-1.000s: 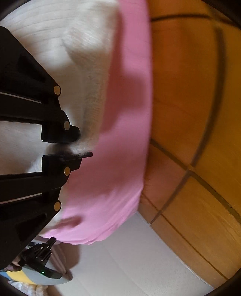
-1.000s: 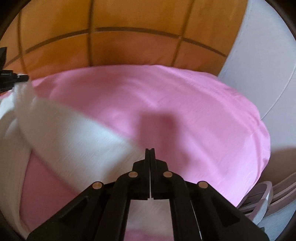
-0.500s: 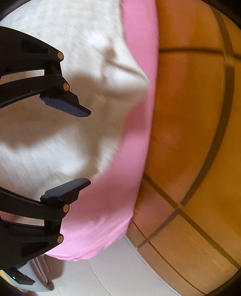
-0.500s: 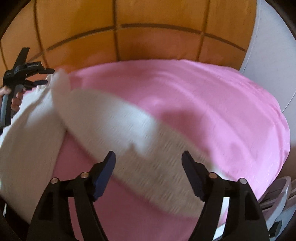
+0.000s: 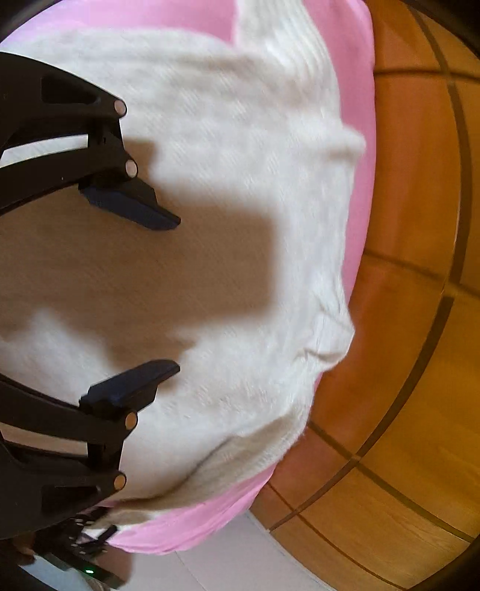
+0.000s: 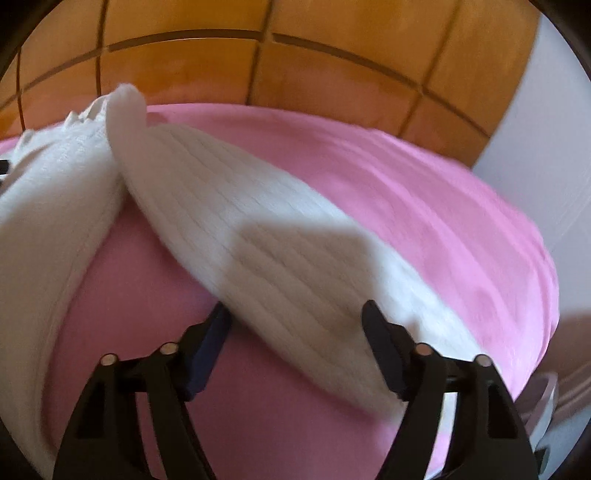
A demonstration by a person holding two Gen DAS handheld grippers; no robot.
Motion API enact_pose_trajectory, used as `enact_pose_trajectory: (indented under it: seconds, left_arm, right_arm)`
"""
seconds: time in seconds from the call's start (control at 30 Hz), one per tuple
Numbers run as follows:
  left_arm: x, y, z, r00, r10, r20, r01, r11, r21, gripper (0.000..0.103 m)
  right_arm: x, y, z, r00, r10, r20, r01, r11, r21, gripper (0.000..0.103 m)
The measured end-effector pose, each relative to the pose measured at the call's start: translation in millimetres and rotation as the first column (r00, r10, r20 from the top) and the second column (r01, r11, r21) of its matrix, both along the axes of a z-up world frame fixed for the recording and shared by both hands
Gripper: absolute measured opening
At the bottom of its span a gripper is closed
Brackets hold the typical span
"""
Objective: Fold small clothes
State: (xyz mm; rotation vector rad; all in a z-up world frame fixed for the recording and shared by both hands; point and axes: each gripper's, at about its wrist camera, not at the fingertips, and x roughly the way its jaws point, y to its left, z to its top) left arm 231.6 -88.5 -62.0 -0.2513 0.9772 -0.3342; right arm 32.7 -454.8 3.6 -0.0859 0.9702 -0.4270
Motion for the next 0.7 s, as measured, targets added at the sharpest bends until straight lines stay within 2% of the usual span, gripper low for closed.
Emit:
enact_pose_trajectory:
  seconds: [0.1, 0.13, 0.17, 0.23, 0.27, 0.4, 0.5, 0.6, 0.63, 0.7]
  left_arm:
    - [-22.1, 7.8, -5.6, 0.999, 0.015, 0.038, -0.017, 0.998, 0.064, 0.074]
    - [-30.1, 9.1, -8.3, 0.998, 0.015, 0.061, -0.022, 0.993, 0.113, 0.074]
    - [-32.9, 10.1, -9.7, 0.997, 0.010, 0.073, -0.020, 0.991, 0.135, 0.074]
    - [-41.9, 10.2, -13.1, 0.995, -0.018, 0.101, 0.000, 0.984, 0.177, 0.076]
    - [-44.8, 9.2, -15.2, 0.994, -0.027, 0.110, 0.006, 0.983, 0.186, 0.081]
    - [-44.9, 4.2, -22.4, 0.993, -0.035, 0.117, 0.013, 0.983, 0.185, 0.087]
    - [-42.9, 6.9, -25.5, 0.993, -0.040, 0.109, 0.022, 0.987, 0.159, 0.090]
    - [-44.2, 7.8, -26.9, 0.993, -0.054, 0.104, 0.039, 0.989, 0.140, 0.095]
    - [-44.9, 8.7, -26.7, 0.993, -0.056, 0.105, 0.040, 0.989, 0.144, 0.095]
    - [-44.7, 7.9, -26.8, 0.993, -0.059, 0.106, 0.043, 0.988, 0.152, 0.096]
  right_arm:
    - [24.7, 4.9, -6.5, 1.000, 0.029, 0.006, -0.029, 1.000, -0.004, 0.038]
    - [31.2, 3.9, -9.5, 0.999, 0.034, -0.001, -0.034, 0.999, -0.015, 0.015]
    - [36.4, 3.9, -9.1, 0.999, 0.033, -0.013, -0.034, 0.999, -0.030, 0.008]
    - [41.8, -2.8, -0.8, 1.000, 0.030, -0.003, -0.030, 1.000, 0.005, 0.007]
    - [44.3, -7.1, 5.2, 1.000, 0.022, 0.007, -0.023, 0.999, 0.024, 0.007]
    - [49.2, -33.9, 32.1, 0.999, -0.031, 0.038, 0.027, 0.995, 0.098, 0.007]
    - [70.5, -66.7, 40.9, 0.997, -0.075, 0.010, 0.074, 0.989, 0.130, 0.007]
    - [101.5, -103.0, 33.7, 0.990, -0.131, -0.043, 0.137, 0.973, 0.185, 0.009]
    - [115.6, -120.1, 27.3, 0.985, -0.159, -0.068, 0.170, 0.962, 0.214, 0.011]
    - [134.1, -142.0, 19.8, 0.975, -0.205, -0.084, 0.220, 0.949, 0.225, 0.025]
